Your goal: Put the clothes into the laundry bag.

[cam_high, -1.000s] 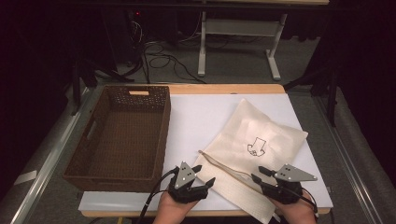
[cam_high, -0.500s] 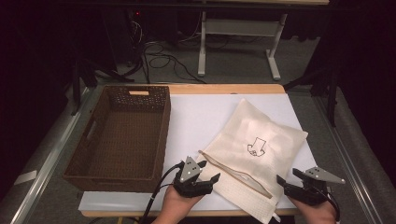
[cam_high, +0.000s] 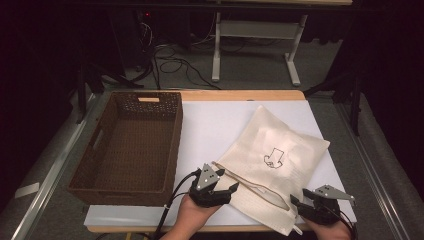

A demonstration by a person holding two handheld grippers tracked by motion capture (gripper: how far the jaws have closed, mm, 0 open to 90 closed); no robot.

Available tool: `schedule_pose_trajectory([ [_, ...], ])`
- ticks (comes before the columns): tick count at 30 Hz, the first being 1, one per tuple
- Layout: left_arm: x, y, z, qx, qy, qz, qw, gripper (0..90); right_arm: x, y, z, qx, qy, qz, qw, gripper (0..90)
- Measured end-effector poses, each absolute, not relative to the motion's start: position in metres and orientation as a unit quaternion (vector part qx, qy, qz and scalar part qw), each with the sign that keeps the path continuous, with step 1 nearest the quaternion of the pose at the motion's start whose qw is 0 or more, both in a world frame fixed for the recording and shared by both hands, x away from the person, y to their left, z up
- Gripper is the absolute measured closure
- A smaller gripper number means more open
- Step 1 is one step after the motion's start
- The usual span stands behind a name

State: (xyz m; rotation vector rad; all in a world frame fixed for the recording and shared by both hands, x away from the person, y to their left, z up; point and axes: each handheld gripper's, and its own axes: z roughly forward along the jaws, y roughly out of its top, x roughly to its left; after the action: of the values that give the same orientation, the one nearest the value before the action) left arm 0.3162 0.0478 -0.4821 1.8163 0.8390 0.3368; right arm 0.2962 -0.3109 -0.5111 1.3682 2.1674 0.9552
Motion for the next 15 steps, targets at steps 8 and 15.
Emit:
schedule_pose_trajectory([
  [8,0.3213,0.0548,-0.4833,0.754,0.368,0.146,0.525,36.1,0.2993,-0.3121,-0.5107,0.479,0.779,0.346,0.211,80.1],
  [15,0.3237,0.0552,-0.4887,0.762,0.370,0.154,0.509,36.3,0.2985,-0.3147,-0.5078,0.470,0.782,0.345,0.220,88.7],
])
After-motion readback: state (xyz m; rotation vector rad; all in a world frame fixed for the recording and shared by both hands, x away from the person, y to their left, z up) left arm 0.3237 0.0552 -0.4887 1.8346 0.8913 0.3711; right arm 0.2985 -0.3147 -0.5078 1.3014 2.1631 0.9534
